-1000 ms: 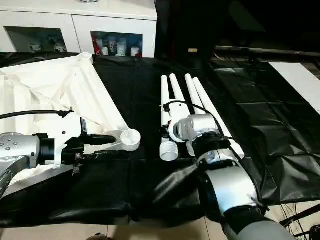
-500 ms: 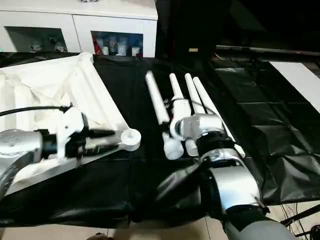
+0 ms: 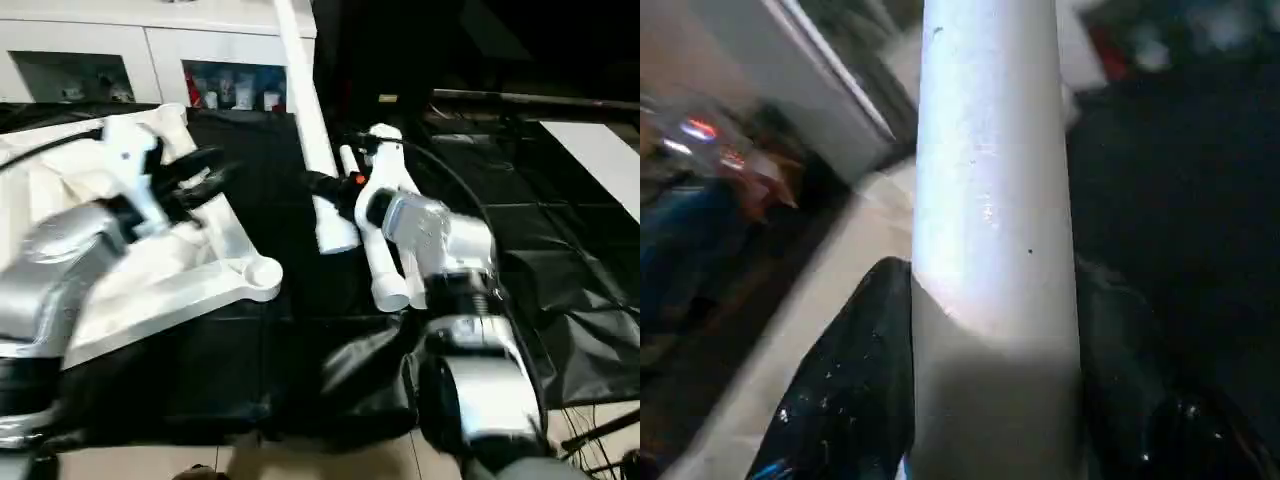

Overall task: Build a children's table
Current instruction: Rotate table base

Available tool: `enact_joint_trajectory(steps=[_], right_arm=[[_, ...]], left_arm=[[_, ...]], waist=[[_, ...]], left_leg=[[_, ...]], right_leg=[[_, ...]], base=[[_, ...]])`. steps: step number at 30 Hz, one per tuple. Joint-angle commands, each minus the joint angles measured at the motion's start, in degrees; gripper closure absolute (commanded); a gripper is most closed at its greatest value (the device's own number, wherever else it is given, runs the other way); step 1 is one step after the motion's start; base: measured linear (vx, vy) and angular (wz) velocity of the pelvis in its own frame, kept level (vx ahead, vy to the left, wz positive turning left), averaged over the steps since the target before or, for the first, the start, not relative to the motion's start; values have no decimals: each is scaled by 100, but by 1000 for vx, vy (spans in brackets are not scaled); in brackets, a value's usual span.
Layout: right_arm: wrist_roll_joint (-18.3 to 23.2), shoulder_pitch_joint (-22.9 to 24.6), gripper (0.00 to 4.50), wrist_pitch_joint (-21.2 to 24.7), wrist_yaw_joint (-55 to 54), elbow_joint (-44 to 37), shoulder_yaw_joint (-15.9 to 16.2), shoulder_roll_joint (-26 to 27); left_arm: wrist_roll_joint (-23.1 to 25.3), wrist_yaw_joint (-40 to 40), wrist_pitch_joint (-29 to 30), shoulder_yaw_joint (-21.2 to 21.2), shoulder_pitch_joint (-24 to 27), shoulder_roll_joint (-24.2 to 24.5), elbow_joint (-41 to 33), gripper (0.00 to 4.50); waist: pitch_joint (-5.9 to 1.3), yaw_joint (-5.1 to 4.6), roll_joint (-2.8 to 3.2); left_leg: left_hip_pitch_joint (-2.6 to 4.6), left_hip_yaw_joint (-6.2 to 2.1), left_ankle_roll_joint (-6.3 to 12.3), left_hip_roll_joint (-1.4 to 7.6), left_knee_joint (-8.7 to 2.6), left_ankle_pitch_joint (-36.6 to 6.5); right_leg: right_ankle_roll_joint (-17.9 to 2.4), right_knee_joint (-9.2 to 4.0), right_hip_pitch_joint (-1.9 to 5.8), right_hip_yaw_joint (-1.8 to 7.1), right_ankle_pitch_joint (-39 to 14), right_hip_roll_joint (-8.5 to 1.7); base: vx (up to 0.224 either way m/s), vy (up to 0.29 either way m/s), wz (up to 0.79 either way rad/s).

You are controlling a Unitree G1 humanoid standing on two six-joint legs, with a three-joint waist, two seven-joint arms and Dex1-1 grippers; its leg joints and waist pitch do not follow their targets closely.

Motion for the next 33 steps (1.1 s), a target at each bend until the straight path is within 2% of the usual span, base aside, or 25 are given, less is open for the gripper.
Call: enact_joint_trajectory(steps=[1, 2, 4, 7, 8, 10, 11, 15, 17, 18, 20, 24, 25, 27, 29, 30, 31, 32, 33], right_arm=[[387, 75, 266, 207, 215, -409, -258, -70], [387, 75, 266, 207, 215, -409, -258, -70], [544, 180, 266, 349, 368, -604, -267, -111], [772, 348, 266, 476, 586, -903, -209, -163], [812, 374, 266, 499, 610, -949, -201, -168], [859, 410, 266, 512, 645, -1020, -185, -171], [887, 472, 266, 494, 664, -1146, -150, -171], [658, 616, 266, 274, 700, -1453, 158, -203], [606, 649, 266, 232, 724, -1527, 238, -221], [479, 726, 266, 84, 789, -1682, 416, -246], [449, 846, 266, -6, 898, -1916, 598, -254], [229, 1066, 266, -230, 1014, -2202, 1003, -339], [206, 1125, 266, -283, 1073, -2301, 1101, -366], [192, 1166, 266, -324, 1116, -2372, 1164, -381], [171, 1179, 266, -344, 1126, -2395, 1192, -386], [93, 1218, 266, -420, 1117, -2411, 1264, -411], [68, 1236, 266, -462, 1105, -2412, 1290, -420], [62, 1240, 266, -471, 1105, -2412, 1296, -422], [22, 1274, 266, -550, 1105, -2417, 1361, -448]], left_arm=[[-89, 156, 100, 23, -168, -73, -59, 256], [-89, 156, 100, 23, -168, -73, -59, 256], [-179, 250, 166, 98, -299, -160, -68, 256], [-334, 339, 317, 242, -440, -252, -75, 256], [-356, 351, 342, 262, -456, -263, -78, 256], [-414, 382, 400, 311, -489, -288, -79, 256], [-604, 434, 537, 422, -545, -350, -104, 256], [-1062, 415, 879, 577, -583, -456, -193, 256], [-1105, 414, 928, 582, -581, -465, -204, 256], [-1121, 395, 975, 553, -563, -481, -196, 256], [-1135, 405, 1053, 524, -553, -521, -143, 256], [-1624, 375, 1316, 694, -608, -734, -69, 256], [-1730, 414, 1391, 753, -643, -776, 3, 256], [-1776, 449, 1437, 781, -666, -787, 70, 256], [-1759, 460, 1453, 777, -678, -776, 121, 256], [-2000, 407, 1510, 898, -710, -877, 156, 256], [-2142, 376, 1566, 960, -719, -925, 143, 230], [-2176, 365, 1584, 966, -718, -932, 128, 230], [-2422, 289, 1739, 1000, -707, -977, 3, 224]], waist=[[-448, 32, 21], [-437, 30, 27], [-426, 25, -11], [-424, 44, 2], [-422, 37, -22], [-414, 55, -18], [-414, 47, -28], [-418, 81, -21], [-412, 83, -24], [-408, 90, -1], [-411, 98, -2], [-407, 101, -2], [-409, 102, 31], [-406, 97, 8], [-401, 93, 14], [-398, 85, 34], [-400, 87, 43], [-402, 86, 38], [-409, 88, 38]], left_leg=[[167, -58, 133, 278, -327, -263], [161, -56, 134, 277, -330, -282], [170, -50, 96, 280, -340, -355], [165, -54, 63, 284, -338, -350], [165, -53, 67, 281, -340, -353], [166, -54, 47, 280, -344, -383], [161, -55, 40, 280, -349, -386], [158, -52, 0, 269, -341, -323], [156, -54, -8, 270, -346, -370], [155, -63, -21, 271, -353, -404], [159, -66, -46, 278, -352, -389], [154, -69, -94, 272, -363, -446], [152, -75, -104, 266, -359, -482], [152, -73, -99, 266, -360, -562], [151, -75, -90, 261, -365, -586], [148, -80, -115, 264, -369, -626], [155, -82, -146, 262, -369, -641], [154, -83, -148, 263, -369, -643], [158, -88, -145, 269, -366, -628]], right_leg=[[-1417, -321, 279, 232, 1073, -444], [-1402, -331, 276, 237, 1007, -443], [-1376, -364, 256, 231, 703, -445], [-1334, -365, 257, 237, 612, -456], [-1329, -368, 256, 234, 598, -451], [-1300, -383, 240, 233, 439, -461], [-1289, -384, 243, 232, 402, -460], [-1291, -375, 231, 231, 461, -454], [-1247, -386, 232, 234, 378, -457], [-1216, -396, 233, 234, 303, -462], [-1128, -394, 235, 239, 398, -455], [-1182, -402, 239, 233, 425, -447], [-1194, -395, 232, 234, 405, -454], [-1173, -411, 240, 239, 350, -453], [-1158, -423, 238, 237, 286, -447], [-1125, -434, 235, 239, 235, -444], [-1154, -428, 235, 238, 246, -446], [-1165, -425, 239, 237, 269, -446], [-1184, -413, 243, 236, 344, -446]], base=[[0, 0, 0], [0, 0, 0], [0, 0, 0], [0, 0, 0], [0, 0, 0], [0, 0, 0], [0, 0, 0], [0, 0, 0], [0, 0, 0], [0, 0, 0], [0, 0, 0], [0, 0, 0], [0, 0, 0], [0, 0, 0], [0, 0, 0], [0, 0, 0], [0, 0, 0], [0, 0, 0], [0, 0, 0]])
